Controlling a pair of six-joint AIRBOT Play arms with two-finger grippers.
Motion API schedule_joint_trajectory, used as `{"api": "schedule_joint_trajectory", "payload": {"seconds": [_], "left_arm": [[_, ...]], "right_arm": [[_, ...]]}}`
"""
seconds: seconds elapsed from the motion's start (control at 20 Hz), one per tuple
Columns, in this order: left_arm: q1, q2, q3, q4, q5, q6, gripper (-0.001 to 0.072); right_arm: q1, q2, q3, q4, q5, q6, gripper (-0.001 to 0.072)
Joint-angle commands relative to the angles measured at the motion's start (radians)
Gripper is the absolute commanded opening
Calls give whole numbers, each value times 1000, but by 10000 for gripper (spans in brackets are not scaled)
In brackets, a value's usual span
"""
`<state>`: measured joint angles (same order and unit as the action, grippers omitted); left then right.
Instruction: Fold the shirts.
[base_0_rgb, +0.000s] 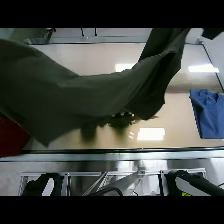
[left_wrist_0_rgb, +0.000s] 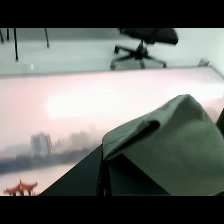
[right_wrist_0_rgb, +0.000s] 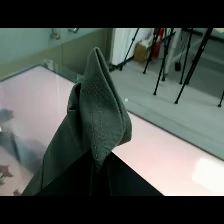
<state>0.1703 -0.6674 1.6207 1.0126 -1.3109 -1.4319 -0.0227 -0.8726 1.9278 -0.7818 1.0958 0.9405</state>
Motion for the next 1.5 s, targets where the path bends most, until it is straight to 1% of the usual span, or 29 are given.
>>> {"api": "schedule_joint_trajectory", "payload": {"seconds": [0.0, 0.15, 0.25, 0.35, 0.45, 0.55, 0.7, 0.75, 0.8, 0.85, 0.9, 0.95, 1.05, 1.1, 1.15, 1.2, 1.3, 1.35, 1.45], "left_arm": [[-2, -131, -104, 15, 12, 0, 10], [-13, -343, -212, 13, 185, 53, 10], [-47, -500, -229, 14, 309, 99, 10], [-81, -642, -229, 15, 439, 114, 10], [-108, -772, -227, 16, 541, 116, 10], [-109, -868, -199, 16, 555, 116, 10], [-106, -944, -134, 17, 520, 118, 11], [-106, -961, -111, 16, 504, 146, 12], [-108, -974, -87, 17, 468, 175, 20], [-106, -983, -58, 21, 414, 198, 413], [-98, -985, -30, 53, 369, 183, 685], [-87, -978, 2, 102, 305, 172, 681], [-47, -954, 59, 232, 166, 80, 680], [-14, -933, 62, 286, 94, 56, 680], [19, -911, 40, 309, 29, 43, 680], [61, -885, -9, 298, -29, 42, 680], [142, -808, -192, 296, -109, 44, 679], [177, -768, -291, 296, -119, 46, 679], [237, -684, -488, 296, -118, 63, 678]], "right_arm": [[0, -179, 0, 26, -18, -9, 24], [1, -431, 0, 27, -73, 3, 24], [3, -585, 0, 27, -179, 2, 24], [14, -715, 0, 32, -261, 2, 25], [21, -808, 0, 82, -276, 2, 25], [33, -863, 0, 129, -286, 1, 26], [37, -872, 5, 128, -286, -3, 26], [36, -871, 10, 129, -283, -2, 110], [34, -866, 11, 128, -280, -2, 374], [30, -857, 11, 122, -257, -1, 440], [21, -842, 11, 99, -222, 10, 440], [7, -819, 11, 47, -170, 45, 439], [-40, -753, 12, -116, -40, 193, 436], [-72, -722, 11, -180, 35, 237, 436], [-115, -695, 11, -216, 131, 262, 436], [-161, -679, 5, -220, 229, 273, 436], [-256, -653, -53, -214, 409, 302, 436], [-304, -624, -127, -178, 412, 310, 436], [-403, -567, -304, -31, 415, 288, 434]]}}
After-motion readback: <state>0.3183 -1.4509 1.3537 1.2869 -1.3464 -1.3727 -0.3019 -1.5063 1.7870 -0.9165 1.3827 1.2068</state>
